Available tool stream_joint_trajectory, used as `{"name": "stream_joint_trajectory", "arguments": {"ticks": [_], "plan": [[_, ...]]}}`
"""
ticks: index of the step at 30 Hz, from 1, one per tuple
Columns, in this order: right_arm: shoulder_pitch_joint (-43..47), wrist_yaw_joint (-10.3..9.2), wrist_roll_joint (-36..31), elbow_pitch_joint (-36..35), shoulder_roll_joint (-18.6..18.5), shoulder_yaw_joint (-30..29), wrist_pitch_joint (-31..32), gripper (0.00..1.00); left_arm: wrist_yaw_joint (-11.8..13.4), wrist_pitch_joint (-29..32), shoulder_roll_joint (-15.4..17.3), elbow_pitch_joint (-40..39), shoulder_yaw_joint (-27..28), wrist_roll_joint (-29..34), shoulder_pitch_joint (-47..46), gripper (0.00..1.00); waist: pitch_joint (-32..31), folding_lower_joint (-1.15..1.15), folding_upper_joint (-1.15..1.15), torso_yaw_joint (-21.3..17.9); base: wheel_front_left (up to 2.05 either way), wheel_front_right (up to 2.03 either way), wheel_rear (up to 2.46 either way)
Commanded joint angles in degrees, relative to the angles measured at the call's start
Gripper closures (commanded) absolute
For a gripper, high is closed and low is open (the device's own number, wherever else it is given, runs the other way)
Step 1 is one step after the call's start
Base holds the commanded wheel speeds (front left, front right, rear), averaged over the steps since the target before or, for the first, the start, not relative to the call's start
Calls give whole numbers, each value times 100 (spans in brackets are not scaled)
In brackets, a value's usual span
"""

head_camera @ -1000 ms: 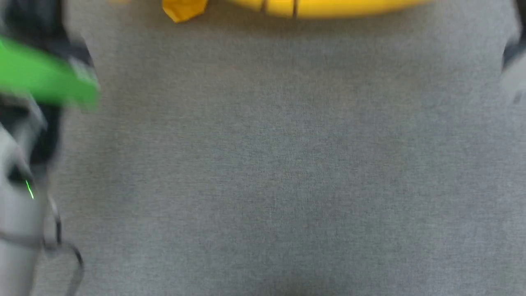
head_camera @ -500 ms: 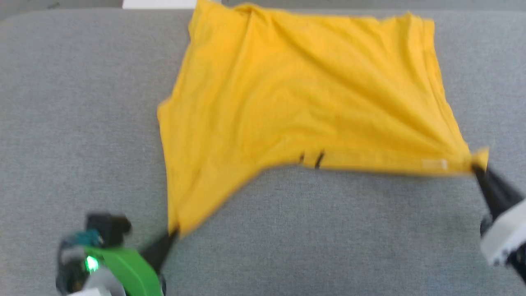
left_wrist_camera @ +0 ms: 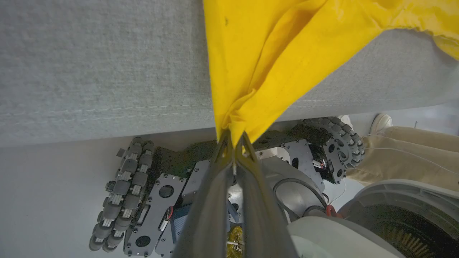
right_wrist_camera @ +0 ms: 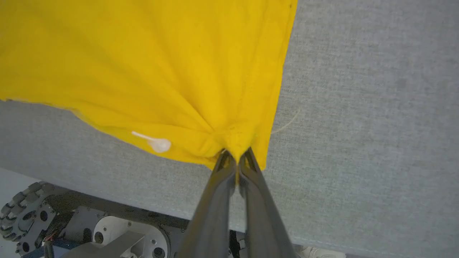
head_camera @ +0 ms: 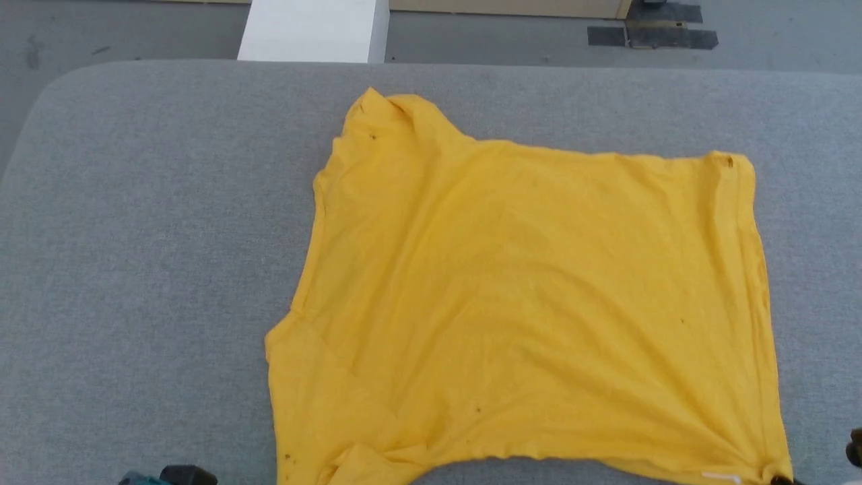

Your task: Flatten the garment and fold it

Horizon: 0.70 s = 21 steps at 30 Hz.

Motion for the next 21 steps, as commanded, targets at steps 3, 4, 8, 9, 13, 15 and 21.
{"name": "stream_joint_trajectory", "arguments": {"ticks": [3, 4, 8, 9, 13, 15, 21], "plan": [[271, -8, 120, -149, 104, -126, 149, 100, 55, 31, 129, -155, 104, -140, 255, 100, -134, 1, 0, 17, 0, 0, 0], [309, -8, 116, -210, 131, -187, 142, 100, 59, -41, 141, -220, 165, -128, 271, 100, -153, 1, 0, 14, 0, 0, 0], [272, -8, 65, -407, 172, -315, 48, 100, 1, -368, 166, -421, 351, 59, 145, 100, -188, 1, 0, -7, 0, 0, 0], [239, -8, 46, -444, 160, -313, 37, 100, -23, -432, 170, -469, 373, 121, 84, 100, -188, 1, 0, -16, 0, 0, 0], [-151, -8, -80, -605, 65, -314, -137, 100, -195, -652, 193, -718, 424, 480, -472, 100, -88, 1, 0, -76, 0, 0, 0], [-369, -8, -130, -652, -12, -289, -210, 100, -261, -685, 205, -805, 434, 609, -755, 100, 5, 1, 0, -104, 0, 0, 0], [-1160, -8, -232, -729, -264, -218, -449, 100, -509, -807, 252, -943, 557, 915, -1704, 100, 373, 1, 0, -213, 0, 0, 0]]}}
